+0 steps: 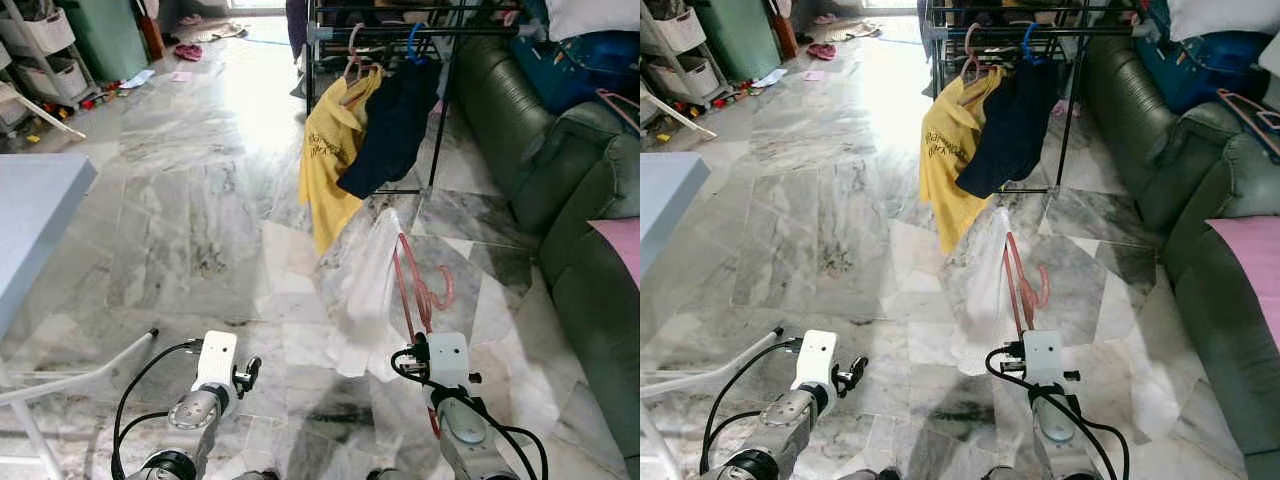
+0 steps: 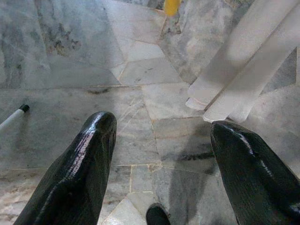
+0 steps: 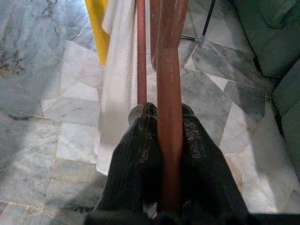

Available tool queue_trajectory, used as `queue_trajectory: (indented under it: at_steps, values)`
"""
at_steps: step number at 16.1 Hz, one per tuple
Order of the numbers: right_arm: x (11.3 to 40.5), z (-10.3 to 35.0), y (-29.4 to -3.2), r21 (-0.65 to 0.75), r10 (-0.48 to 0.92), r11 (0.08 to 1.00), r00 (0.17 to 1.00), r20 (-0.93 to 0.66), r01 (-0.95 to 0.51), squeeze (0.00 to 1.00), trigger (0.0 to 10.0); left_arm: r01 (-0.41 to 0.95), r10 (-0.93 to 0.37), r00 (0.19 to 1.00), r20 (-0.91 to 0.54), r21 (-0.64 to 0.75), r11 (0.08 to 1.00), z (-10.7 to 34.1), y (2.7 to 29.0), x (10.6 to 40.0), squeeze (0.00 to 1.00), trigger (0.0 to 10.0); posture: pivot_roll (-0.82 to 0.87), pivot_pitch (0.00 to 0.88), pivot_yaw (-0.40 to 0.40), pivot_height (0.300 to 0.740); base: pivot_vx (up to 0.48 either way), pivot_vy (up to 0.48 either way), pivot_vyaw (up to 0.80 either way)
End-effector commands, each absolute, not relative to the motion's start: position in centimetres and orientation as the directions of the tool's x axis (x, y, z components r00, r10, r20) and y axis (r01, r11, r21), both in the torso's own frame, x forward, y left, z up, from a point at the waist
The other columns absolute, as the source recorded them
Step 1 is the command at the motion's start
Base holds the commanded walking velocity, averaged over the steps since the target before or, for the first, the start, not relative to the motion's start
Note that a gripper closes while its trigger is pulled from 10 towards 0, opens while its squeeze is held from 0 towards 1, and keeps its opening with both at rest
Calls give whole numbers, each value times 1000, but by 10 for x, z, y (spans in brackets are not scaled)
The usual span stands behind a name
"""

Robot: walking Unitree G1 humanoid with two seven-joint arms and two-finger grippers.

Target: Hang hanger

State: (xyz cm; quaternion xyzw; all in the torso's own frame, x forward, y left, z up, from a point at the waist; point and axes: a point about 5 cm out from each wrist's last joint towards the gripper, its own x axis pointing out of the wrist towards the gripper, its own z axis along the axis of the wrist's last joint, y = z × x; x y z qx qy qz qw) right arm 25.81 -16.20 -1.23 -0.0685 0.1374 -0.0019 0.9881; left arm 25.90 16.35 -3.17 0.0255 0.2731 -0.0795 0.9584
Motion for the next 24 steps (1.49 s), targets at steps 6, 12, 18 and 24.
queue_trajectory:
  at_steps: [6,12,18,24]
  values:
    - [252,-16,-153,-161,95,976,954,-286,-145,0,10000,232,-205,844,-496,-8,973,-30,159,257,0,10000,-160,134,28,740,0,0,0]
    - [248,-15,-158,-176,131,967,954,-271,-183,0,10000,292,-268,884,-382,5,956,-7,144,282,0,10000,-173,138,28,740,0,0,0]
    - [250,-15,-154,-176,147,964,951,-273,-199,0,10000,292,-276,898,-343,-4,956,4,137,292,0,10000,-161,142,39,740,0,0,0]
    - [250,-14,-154,-174,154,963,950,-273,-206,0,10000,276,-257,876,-408,-12,961,-12,136,277,0,10000,-163,146,27,740,0,0,0]
